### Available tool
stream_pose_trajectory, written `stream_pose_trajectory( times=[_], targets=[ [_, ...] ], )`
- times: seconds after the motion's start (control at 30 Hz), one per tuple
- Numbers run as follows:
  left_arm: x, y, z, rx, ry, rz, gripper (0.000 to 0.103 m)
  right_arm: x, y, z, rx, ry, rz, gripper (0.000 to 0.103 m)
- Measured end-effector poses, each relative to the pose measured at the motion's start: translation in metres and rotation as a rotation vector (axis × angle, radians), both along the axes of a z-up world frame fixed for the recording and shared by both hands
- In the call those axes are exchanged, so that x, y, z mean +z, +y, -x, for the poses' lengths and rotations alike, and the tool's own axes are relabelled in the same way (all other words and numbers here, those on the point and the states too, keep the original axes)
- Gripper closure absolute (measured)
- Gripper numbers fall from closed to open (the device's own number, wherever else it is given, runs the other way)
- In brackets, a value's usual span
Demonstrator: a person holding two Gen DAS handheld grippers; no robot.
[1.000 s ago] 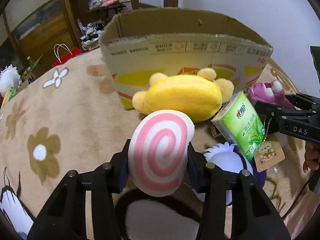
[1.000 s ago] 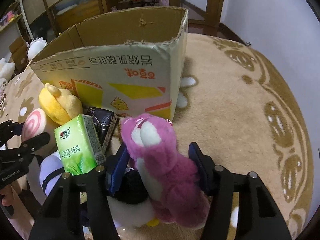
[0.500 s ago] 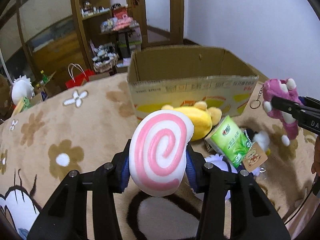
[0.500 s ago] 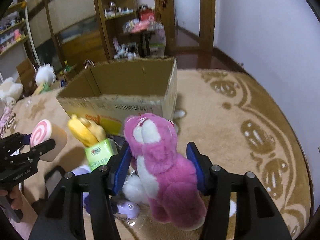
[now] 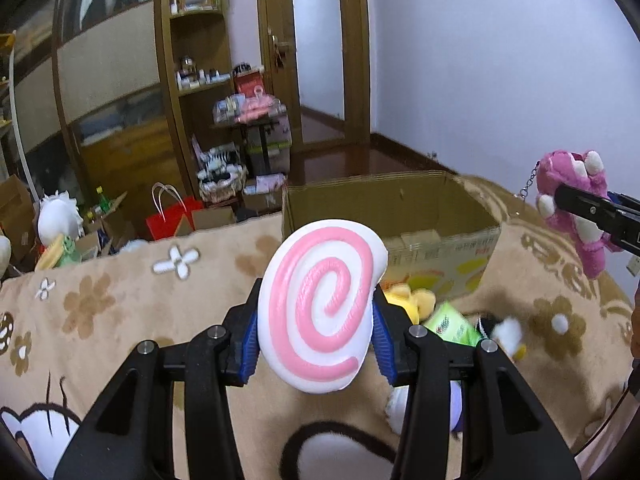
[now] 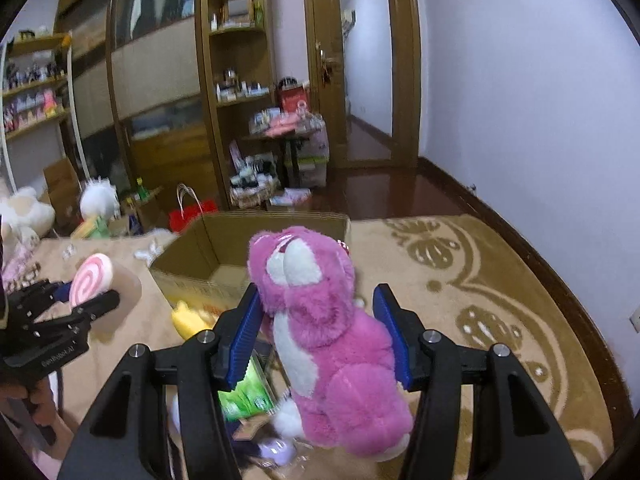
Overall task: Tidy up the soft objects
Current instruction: 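Carry cushion and pink bear over the box and release both inside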
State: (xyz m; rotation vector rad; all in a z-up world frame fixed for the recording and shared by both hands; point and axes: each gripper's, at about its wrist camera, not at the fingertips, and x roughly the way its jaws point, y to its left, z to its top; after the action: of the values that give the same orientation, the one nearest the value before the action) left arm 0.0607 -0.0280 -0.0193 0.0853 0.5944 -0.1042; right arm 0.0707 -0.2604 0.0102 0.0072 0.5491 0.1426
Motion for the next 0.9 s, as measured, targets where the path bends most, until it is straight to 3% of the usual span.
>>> stream_pose_trajectory(
  times=[0.23,0.5,0.9],
  targets=[
    [0.024,0.001,-0.020,0.008,-0.069,0.007,0.058,0.025,0.004,-0.016,0.002,-0.084,-0.022,0.044],
    [0.043,-0.001,-0.057,0.016,-0.108,0.018,0.057,0.028,0.004,-0.050,0.003,-0.092,-0.045,0.043],
    [0.024,-0.008,-0.109,0.013,-0.050,0.026,0.057,0.000,0.006,-0.103,0.014,-0.029,-0.062,0.042]
  ],
)
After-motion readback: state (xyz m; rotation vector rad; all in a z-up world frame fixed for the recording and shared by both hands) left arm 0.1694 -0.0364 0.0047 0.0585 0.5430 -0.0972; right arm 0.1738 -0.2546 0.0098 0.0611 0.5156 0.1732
